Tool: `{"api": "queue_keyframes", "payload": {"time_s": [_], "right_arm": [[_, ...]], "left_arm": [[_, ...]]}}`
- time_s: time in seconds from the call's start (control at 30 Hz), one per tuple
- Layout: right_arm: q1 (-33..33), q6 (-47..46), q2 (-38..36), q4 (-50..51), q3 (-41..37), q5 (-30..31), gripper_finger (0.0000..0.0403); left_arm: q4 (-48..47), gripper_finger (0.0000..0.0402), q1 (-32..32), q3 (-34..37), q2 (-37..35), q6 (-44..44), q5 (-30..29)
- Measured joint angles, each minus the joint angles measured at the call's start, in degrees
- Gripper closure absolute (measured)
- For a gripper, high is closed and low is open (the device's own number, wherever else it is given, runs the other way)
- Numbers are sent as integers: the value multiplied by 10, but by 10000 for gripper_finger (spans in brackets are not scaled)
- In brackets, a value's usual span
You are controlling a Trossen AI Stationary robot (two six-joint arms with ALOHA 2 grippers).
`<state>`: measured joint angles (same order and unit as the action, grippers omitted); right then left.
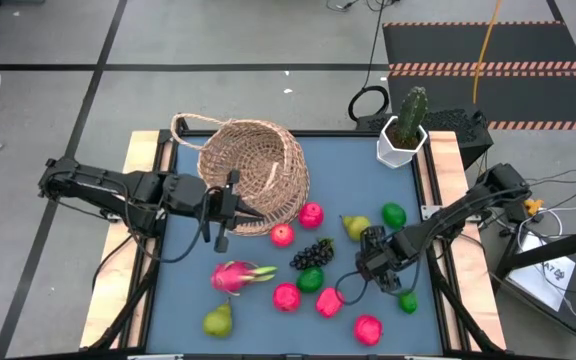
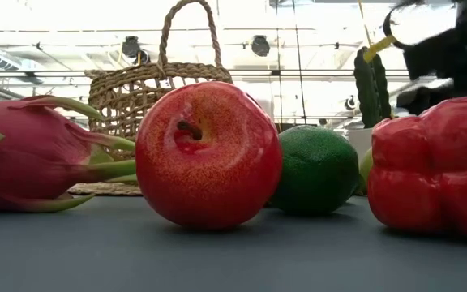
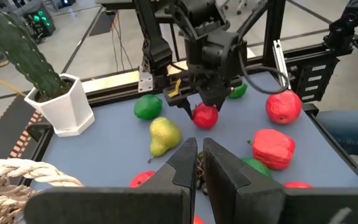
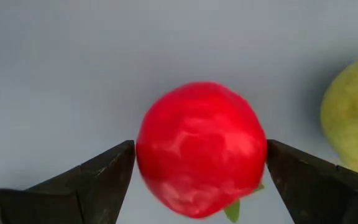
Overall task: Build produce basket
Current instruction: Put the red tomato into the basket
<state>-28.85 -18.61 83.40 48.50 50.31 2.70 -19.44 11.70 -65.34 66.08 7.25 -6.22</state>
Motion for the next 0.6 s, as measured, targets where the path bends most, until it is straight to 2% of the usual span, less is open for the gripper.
{"api": "queue_keyframes", "payload": {"time_s": [0.4,0.6], "right_arm": [[4,11,-1,-41,-39,1,53],[4,13,-1,-50,-39,2,80]], "left_arm": [[0,371,0,0,0,0,0],[0,371,0,0,0,7,0]]}}
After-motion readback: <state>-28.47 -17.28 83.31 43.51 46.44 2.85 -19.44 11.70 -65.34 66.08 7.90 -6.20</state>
